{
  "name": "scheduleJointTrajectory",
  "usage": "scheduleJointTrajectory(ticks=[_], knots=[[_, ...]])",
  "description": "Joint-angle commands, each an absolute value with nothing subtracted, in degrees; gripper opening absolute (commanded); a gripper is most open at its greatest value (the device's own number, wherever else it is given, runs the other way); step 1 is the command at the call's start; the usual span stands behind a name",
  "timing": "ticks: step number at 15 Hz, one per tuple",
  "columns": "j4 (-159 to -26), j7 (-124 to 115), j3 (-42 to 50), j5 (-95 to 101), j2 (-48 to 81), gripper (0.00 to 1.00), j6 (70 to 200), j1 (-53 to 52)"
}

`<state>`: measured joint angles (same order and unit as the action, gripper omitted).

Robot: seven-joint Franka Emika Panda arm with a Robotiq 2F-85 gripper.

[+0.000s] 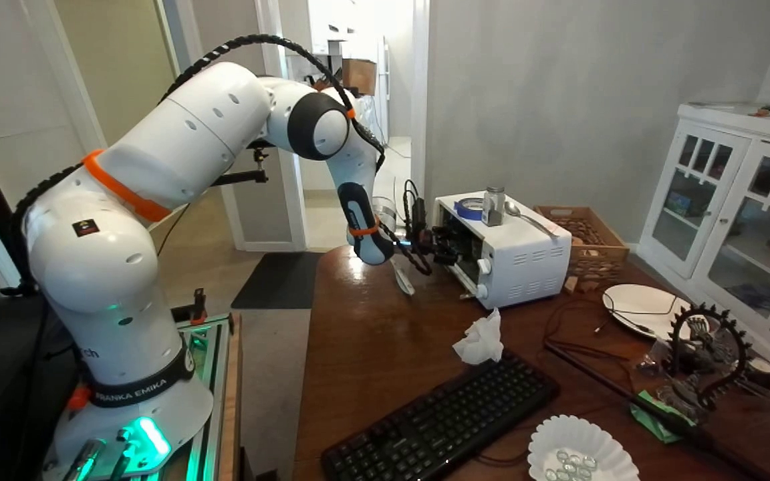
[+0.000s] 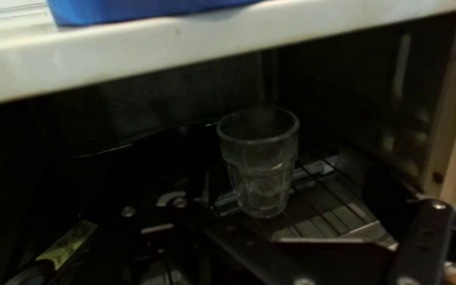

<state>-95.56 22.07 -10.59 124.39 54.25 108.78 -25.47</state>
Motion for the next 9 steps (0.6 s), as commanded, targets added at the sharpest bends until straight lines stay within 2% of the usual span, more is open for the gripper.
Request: scheduleJointTrajectory(ticks=[1,9], knots=[[-93.8,22.9,-10.0,123.5,54.9,1.0,109.1,-25.4],[-91.4,23.5,-9.3,123.2,55.6,0.99,109.4,-25.1]])
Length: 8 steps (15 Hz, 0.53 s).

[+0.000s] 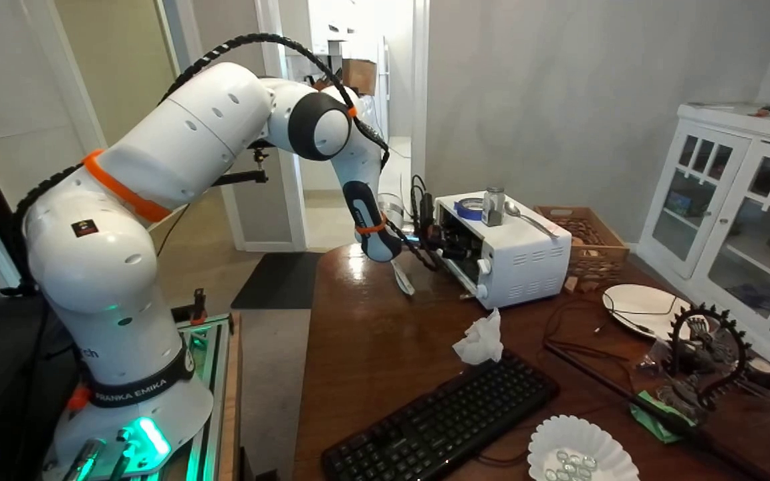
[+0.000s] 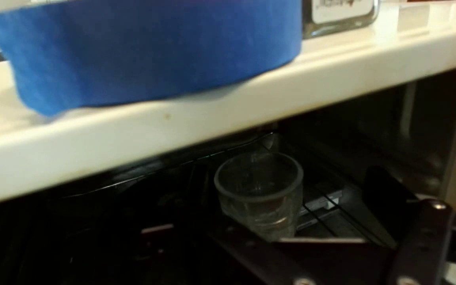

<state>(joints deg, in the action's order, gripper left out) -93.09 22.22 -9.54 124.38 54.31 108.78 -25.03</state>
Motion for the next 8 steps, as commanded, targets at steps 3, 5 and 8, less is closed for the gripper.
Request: scheduleJointTrajectory(ticks=[3,5,8], knots=[[-91.4,23.7,-9.2,123.2,55.9,0.7,109.4,-25.1],[-91.5,23.7,-9.2,123.1,56.0,0.52,109.5,-25.1],[-91.5,23.6,-9.1,123.0,56.2,0.3,109.4,-25.0]])
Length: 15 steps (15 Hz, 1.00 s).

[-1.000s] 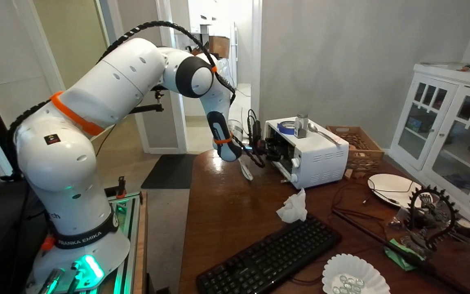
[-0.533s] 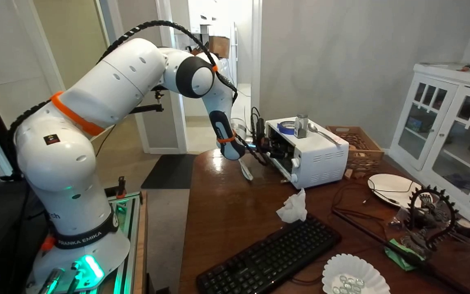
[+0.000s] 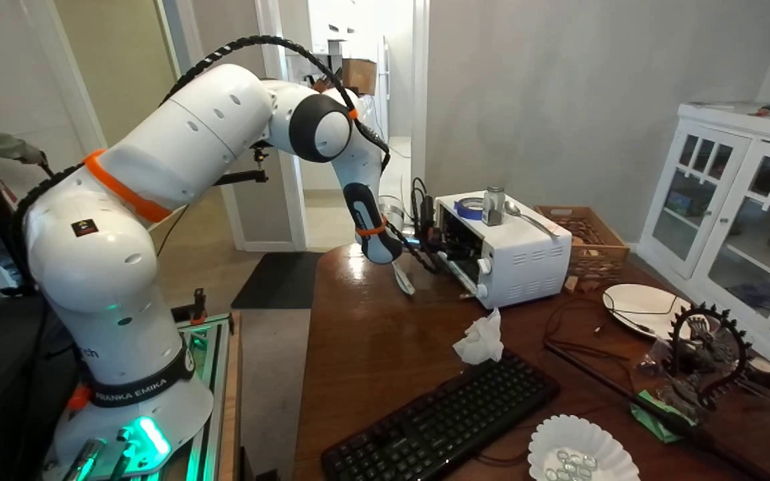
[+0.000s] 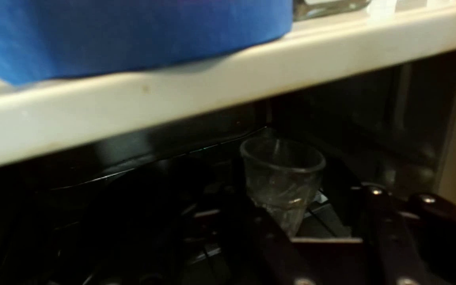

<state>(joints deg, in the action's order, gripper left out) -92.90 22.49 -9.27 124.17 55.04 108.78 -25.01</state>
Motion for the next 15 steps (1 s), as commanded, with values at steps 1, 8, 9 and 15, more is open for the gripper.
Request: scheduleJointTrajectory(ticks=[1,8,9,15], knots=[[-91.6,23.6,-9.1,123.0,56.2,0.27,109.4,-25.0],[-94.7,22.5,-8.7,125.6,53.0,0.26,109.2,-26.1],[-95.2,22.4,-8.7,126.2,52.6,0.26,109.1,-26.4],[-100.5,22.3,-9.1,126.7,49.5,0.26,108.0,-28.0]])
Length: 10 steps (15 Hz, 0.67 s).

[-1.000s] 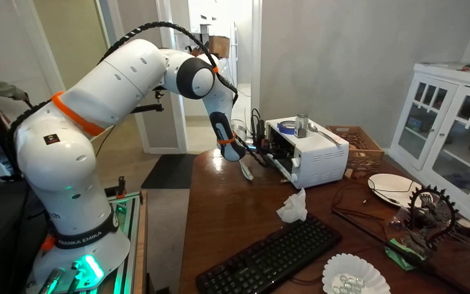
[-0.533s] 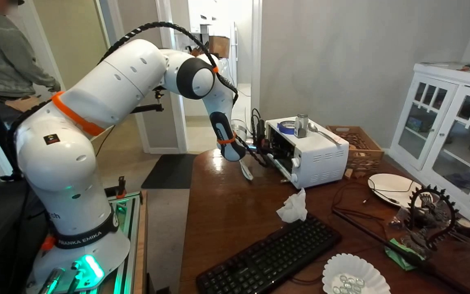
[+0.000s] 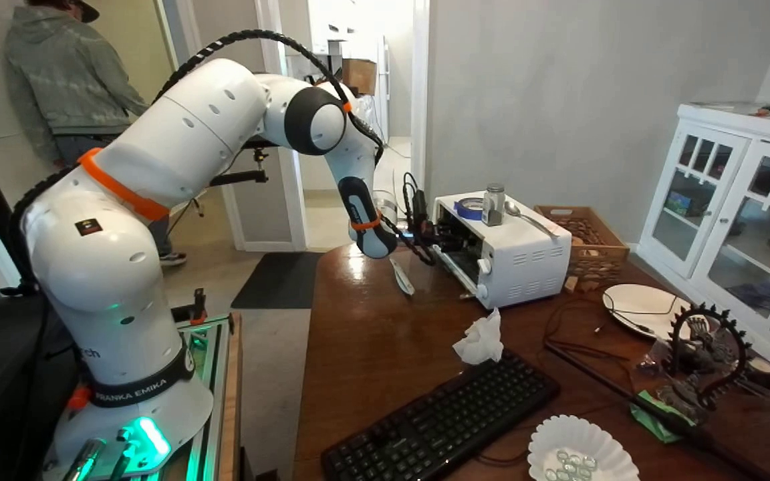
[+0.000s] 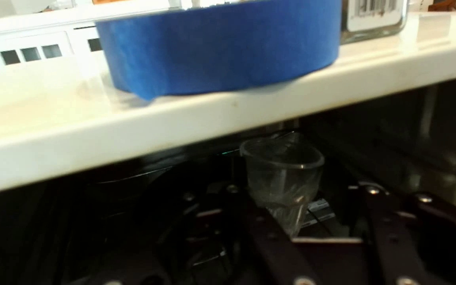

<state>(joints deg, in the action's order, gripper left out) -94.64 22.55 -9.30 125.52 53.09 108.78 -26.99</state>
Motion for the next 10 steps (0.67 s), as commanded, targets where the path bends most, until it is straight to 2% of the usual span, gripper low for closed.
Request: scheduleJointTrajectory(ticks=[1,10], knots=[[-102.4,22.3,-9.2,126.6,48.5,0.26,107.6,-28.2],[-119.9,22.3,-10.0,124.9,40.4,0.26,94.5,-27.9]])
